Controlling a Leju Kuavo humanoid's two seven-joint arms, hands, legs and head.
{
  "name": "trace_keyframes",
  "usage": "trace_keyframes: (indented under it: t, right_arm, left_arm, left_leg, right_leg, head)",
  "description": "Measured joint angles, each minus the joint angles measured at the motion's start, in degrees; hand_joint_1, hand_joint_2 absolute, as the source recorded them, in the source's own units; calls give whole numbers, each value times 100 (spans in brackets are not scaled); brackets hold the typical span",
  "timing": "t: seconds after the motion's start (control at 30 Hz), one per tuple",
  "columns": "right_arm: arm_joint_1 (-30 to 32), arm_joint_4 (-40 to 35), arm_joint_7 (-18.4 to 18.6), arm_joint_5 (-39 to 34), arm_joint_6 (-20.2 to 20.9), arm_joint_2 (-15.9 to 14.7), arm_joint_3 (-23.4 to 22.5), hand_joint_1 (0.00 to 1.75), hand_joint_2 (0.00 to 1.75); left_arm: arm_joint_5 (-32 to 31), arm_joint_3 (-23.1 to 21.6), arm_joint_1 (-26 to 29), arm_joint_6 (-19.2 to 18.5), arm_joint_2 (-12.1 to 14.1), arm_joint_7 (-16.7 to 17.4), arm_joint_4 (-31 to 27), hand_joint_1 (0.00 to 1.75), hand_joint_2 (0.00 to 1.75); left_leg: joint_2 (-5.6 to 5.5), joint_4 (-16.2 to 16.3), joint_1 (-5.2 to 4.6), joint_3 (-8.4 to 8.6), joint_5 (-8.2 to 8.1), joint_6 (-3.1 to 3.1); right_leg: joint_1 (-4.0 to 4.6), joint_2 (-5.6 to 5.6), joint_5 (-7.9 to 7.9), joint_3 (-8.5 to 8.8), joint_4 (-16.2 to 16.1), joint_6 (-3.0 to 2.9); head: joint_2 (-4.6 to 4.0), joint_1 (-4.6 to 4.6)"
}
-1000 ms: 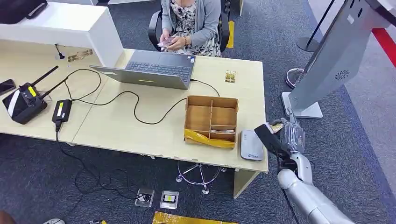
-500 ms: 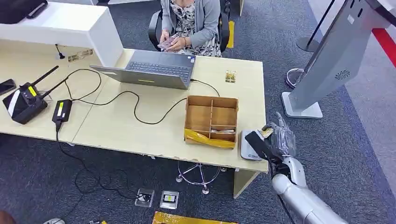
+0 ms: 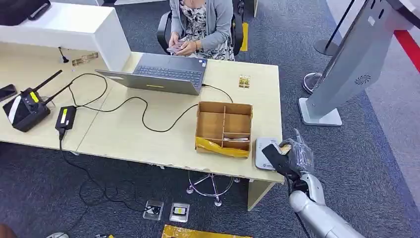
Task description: Pass the card to the sensor for recognition and then transmit it.
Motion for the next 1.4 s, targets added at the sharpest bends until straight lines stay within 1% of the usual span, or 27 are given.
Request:
trace_keyframes:
  t: [0.33, 0.53, 0.7, 0.8, 0.83, 0.87, 0.93, 1.1, 1.23, 1.4]
  right_arm:
    - [-17, 138, -83, -94, -22, -24, 4, 175, 175]
    - [-47, 149, -63, 303, -26, -22, 7, 175, 175]
    - [-82, 149, 44, 527, -26, -11, 7, 175, 175]
    - [-142, 149, -35, 242, 11, -4, 11, 175, 175]
    - [-165, 149, -127, 53, 33, -4, 7, 175, 175]
    - [-193, 149, -182, 11, 35, -4, 7, 175, 175]
    - [-289, 131, -192, 24, 41, -2, 15, 175, 175]
    - [-731, -89, 50, 284, 146, 17, 72, 175, 175]
    - [-1109, -265, 149, 411, 181, 63, 116, 175, 175]
    - [-1548, -341, 168, 415, 269, 210, 173, 175, 175]
  left_arm:
    - [22, -7, 1, 13, 2, 44, 0, 0, 0]
    - [-2, -20, 1, 2, 0, 11, 0, 0, 0]
    - [-13, -103, 0, -20, 0, -35, 0, 0, 0]
    - [-13, -118, 0, -48, 0, -70, 0, 0, 0]
    - [-15, -133, 1, -55, 0, -79, 0, 0, 0]
    - [-20, -140, 1, -57, 0, -79, 0, 0, 0]
    - [-24, -146, -3, -68, 0, -79, 0, 0, 0]
    - [-59, -186, -5, -120, 0, -81, 0, 0, 0]
    - [-103, -243, -5, -177, -2, -103, 0, 0, 0]
    - [-197, -289, -6, -240, -2, -118, 0, 0, 0]
  left_leg:
    - [2, 0, 0, 10, 0, 0]
    - [1, 0, 0, 10, 0, 0]
    - [3, 0, 0, 10, 0, 0]
    - [2, 0, 0, 8, 0, 0]
    - [1, 0, 0, 6, 0, 0]
    - [0, 0, 0, 5, 1, 0]
    - [3, 0, 0, 4, 1, 0]
    - [2, 0, 0, 3, 1, -1]
    - [1, 0, 0, 1, 1, -1]
    - [1, 0, 0, 2, 2, -1]
  right_leg:
    - [0, 0, 0, 12, 0, 0]
    - [0, 1, 1, 13, 0, 1]
    - [0, 2, 0, 13, 0, 0]
    - [0, -2, 0, 13, 0, 1]
    - [0, -2, 1, 14, 1, 1]
    - [0, -2, 1, 13, 1, 1]
    - [-1, 0, 3, 11, 2, -1]
    - [0, 1, 3, 9, 3, -1]
    - [1, -2, 3, 8, 3, -2]
    - [1, 0, 3, 7, 3, -2]
  head:
    - [0, 2]
    - [0, 2]
    - [0, 0]
    - [0, 2]
    - [0, 2]
    - [0, 2]
    - [0, -2]
    - [0, 0]
    - [0, 0]
    - [0, 0]
